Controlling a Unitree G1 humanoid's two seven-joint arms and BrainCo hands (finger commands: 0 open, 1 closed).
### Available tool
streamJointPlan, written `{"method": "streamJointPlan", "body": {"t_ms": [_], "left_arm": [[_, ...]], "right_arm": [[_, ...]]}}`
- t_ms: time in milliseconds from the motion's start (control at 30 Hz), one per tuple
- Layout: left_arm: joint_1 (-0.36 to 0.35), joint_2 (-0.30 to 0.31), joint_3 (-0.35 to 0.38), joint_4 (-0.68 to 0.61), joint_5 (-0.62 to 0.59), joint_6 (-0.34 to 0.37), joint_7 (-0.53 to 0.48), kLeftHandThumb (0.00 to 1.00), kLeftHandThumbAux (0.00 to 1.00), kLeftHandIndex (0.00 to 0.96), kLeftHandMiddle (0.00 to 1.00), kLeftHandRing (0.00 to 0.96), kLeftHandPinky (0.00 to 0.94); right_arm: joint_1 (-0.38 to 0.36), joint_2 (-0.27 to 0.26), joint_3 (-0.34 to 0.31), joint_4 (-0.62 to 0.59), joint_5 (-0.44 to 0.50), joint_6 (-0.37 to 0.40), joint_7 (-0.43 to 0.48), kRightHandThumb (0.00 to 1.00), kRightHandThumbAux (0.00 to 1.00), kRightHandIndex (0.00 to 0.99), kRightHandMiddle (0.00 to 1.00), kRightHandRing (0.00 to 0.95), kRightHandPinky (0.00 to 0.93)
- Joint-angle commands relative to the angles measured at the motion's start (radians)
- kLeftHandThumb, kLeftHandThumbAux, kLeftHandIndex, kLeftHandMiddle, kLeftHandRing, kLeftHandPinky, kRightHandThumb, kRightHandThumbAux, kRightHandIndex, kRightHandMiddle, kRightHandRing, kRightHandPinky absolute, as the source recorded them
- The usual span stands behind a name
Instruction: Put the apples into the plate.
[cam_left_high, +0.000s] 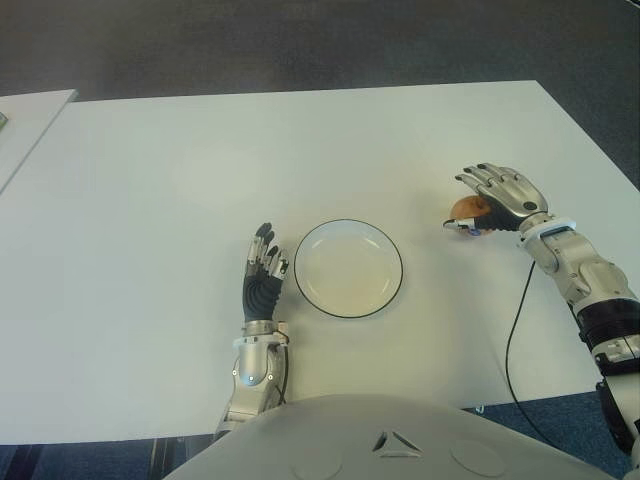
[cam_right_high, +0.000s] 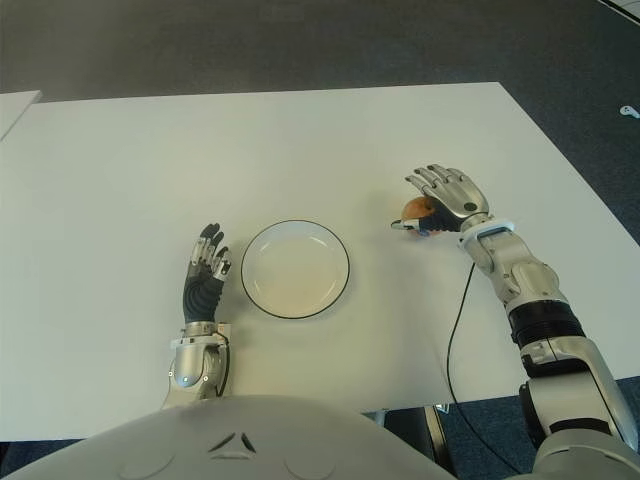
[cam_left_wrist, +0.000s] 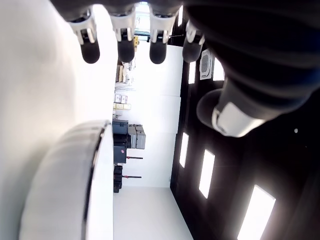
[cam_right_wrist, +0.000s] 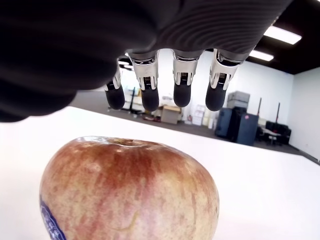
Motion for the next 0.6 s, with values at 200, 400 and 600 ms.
{"method": "streamJointPlan", "body": {"t_ms": [200,400,600], "left_arm": [[0.029,-0.114,-0.009,0.087,-0.039,0.001,-0.009,0.141,0.576,0.049,0.046,0.024,0.030],[0.032,-0.110,-0.010,0.081,-0.040,0.001,-0.012,0.131,0.575,0.047,0.046,0.023,0.023],[0.035,-0.104,-0.013,0.077,-0.055,-0.001,-0.033,0.128,0.575,0.045,0.045,0.019,0.014]], "right_arm": [[-0.068,-0.023,0.050,0.117,0.040,-0.029,-0.018,0.275,0.149,0.000,0.000,0.000,0.000],[-0.082,-0.024,0.069,0.158,0.060,-0.040,-0.034,0.280,0.155,0.000,0.000,0.000,0.000],[-0.092,-0.020,0.092,0.200,0.074,-0.042,-0.050,0.288,0.164,0.000,0.000,0.000,0.000]]}}
